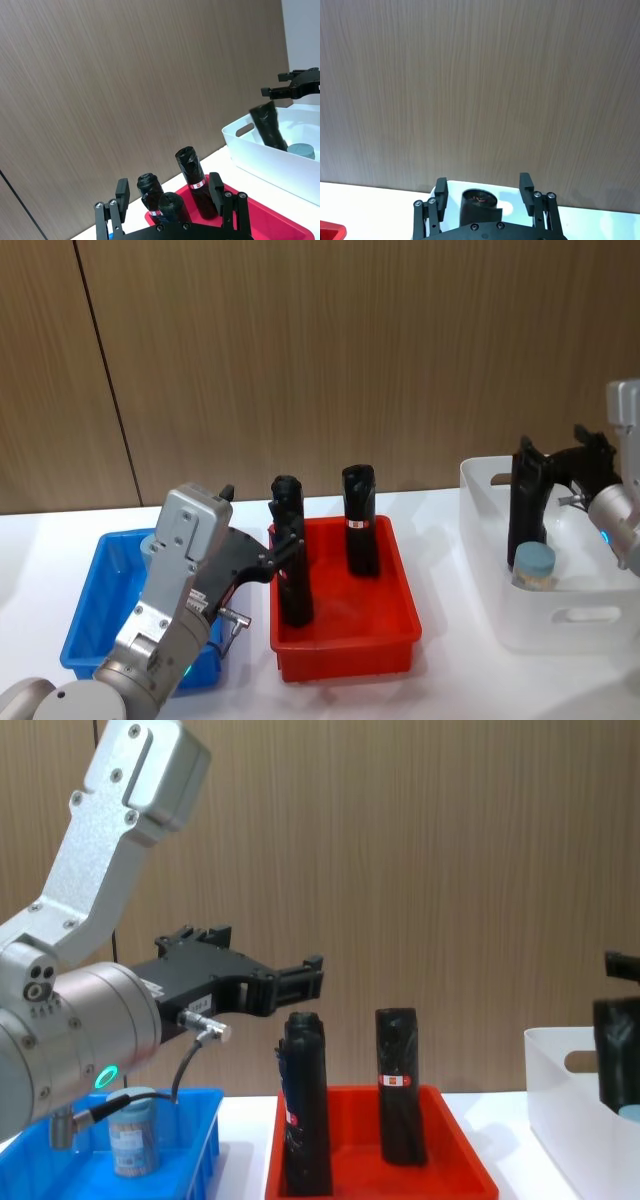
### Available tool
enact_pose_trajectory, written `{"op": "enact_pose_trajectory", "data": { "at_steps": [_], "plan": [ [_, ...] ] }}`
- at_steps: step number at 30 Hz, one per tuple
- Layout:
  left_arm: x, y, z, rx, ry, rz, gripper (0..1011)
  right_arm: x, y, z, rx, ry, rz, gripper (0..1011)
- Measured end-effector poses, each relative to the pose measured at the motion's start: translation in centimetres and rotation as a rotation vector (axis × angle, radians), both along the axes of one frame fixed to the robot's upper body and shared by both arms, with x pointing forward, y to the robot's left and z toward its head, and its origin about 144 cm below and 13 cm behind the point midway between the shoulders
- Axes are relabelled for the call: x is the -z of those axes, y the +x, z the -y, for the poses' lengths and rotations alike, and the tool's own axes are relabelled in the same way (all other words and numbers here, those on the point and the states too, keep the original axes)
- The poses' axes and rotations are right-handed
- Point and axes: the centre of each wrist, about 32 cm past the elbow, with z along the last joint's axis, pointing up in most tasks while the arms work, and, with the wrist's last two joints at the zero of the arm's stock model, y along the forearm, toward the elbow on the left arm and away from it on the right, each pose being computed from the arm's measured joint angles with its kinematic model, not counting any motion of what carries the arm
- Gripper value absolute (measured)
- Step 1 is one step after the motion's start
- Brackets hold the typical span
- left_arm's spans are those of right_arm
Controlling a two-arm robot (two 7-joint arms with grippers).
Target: Pick the cotton swabs from the blue box and place them into the white box.
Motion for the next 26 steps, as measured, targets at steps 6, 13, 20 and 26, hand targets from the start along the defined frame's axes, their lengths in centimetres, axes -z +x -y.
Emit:
{"op": "enact_pose_trajectory", "data": {
  "at_steps": [6,13,20,26],
  "plan": [
    [0.0,0.0,0.0,0.000,0.000,0.000,1004,0.1,-0.1,0.1,0.005,0.010,0.005,1002],
    [0.0,0.0,0.0,0.000,0.000,0.000,1004,-0.1,-0.6,0.2,-0.001,0.023,0.021,1002],
    [0.0,0.0,0.0,0.000,0.000,0.000,1004,-0.2,-1.0,0.2,-0.006,0.030,0.027,1002],
    [0.0,0.0,0.0,0.000,0.000,0.000,1004,-0.3,-1.1,0.2,-0.009,0.036,0.031,1002]
  ]
}}
